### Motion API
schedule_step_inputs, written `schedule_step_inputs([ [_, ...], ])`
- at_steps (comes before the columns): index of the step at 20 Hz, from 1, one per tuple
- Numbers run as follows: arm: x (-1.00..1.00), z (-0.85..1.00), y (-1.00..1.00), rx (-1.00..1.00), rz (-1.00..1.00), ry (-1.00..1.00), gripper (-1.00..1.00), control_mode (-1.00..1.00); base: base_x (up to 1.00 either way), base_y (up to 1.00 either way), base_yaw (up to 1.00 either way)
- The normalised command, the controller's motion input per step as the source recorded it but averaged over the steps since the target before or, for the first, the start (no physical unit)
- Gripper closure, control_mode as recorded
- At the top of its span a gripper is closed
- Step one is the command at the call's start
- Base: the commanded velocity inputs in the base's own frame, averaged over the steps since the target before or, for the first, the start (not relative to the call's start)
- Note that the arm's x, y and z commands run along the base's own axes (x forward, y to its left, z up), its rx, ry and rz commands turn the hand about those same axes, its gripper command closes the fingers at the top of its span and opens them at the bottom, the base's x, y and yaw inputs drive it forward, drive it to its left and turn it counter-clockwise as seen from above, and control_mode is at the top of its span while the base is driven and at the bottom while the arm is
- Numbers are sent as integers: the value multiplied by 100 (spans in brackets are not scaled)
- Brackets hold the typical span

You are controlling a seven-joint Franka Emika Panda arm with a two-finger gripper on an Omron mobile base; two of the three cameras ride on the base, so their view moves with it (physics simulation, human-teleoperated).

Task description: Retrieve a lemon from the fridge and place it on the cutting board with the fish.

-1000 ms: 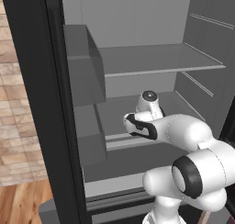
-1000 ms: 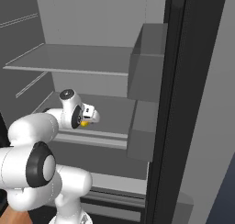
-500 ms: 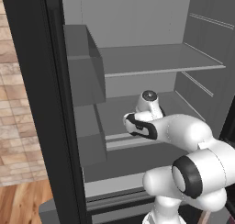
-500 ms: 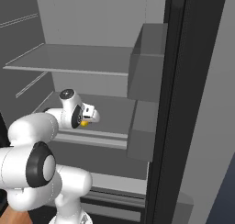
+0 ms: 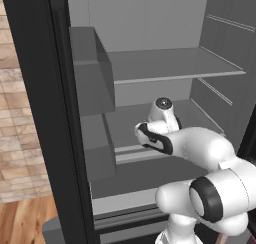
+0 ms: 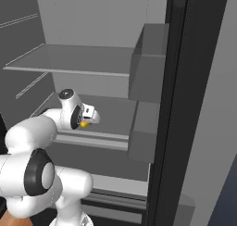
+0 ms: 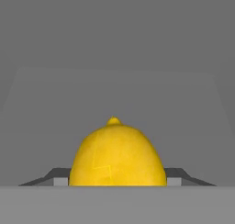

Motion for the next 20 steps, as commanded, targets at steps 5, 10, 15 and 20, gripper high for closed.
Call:
schedule_step_inputs([
  [5, -92, 48, -8, 0, 0, -3, 100, -100, 0, 0, 0],
  [10, -100, 63, -25, 0, 0, 0, 100, -100, 0, 0, 0],
  [15, -95, 69, -22, 0, 0, 0, 100, -100, 0, 0, 0],
  [20, -73, 66, -14, 0, 0, 2, 100, -100, 0, 0, 0],
])
